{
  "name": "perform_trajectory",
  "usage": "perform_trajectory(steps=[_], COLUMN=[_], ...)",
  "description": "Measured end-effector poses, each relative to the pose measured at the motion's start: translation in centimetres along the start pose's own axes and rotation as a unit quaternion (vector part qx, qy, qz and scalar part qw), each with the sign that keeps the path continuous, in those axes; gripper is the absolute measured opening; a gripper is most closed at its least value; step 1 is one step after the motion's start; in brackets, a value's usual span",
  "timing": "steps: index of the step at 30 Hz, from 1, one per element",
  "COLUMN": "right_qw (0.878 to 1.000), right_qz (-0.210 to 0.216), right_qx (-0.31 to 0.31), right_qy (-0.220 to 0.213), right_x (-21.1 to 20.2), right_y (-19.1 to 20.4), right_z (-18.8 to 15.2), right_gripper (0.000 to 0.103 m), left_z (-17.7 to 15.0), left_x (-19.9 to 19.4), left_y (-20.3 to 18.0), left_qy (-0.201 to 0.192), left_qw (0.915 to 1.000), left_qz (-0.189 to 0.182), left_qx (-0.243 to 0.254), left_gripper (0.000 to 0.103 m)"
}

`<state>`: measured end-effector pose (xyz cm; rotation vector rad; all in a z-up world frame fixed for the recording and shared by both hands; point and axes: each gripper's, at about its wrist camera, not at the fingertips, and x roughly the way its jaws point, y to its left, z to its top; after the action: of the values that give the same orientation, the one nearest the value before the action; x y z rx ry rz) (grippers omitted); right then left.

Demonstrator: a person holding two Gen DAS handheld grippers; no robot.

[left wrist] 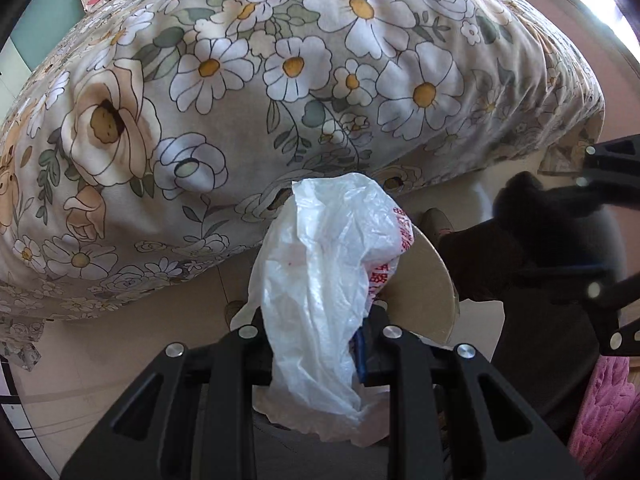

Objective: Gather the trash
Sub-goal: 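Carry the plastic bag and black tube over the white bin with both tools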

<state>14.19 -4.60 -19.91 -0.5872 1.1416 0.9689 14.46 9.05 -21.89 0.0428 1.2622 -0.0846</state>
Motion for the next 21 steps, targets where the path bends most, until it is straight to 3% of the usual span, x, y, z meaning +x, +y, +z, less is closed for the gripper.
perform_trajectory(steps=[8,21], right_qw=[0.999,0.993], right_qz=[0.022,0.049], right_qx=[0.027,0.073], right_qy=[0.031,0.077], right_x=[5.2,11.2], right_y=[-0.2,-1.8], right_z=[-1.1,-2.0], right_gripper=[0.036,0.037], left_z=[-0.9,-0.7], left_x=[4.4,10.4], left_y=[0.1,-0.8], left_qy=[0.040,0.073], left_qw=[0.9990,0.9963], left_qz=[-0.020,-0.039], left_qx=[-0.006,-0.020], left_gripper=[0.027,0.027])
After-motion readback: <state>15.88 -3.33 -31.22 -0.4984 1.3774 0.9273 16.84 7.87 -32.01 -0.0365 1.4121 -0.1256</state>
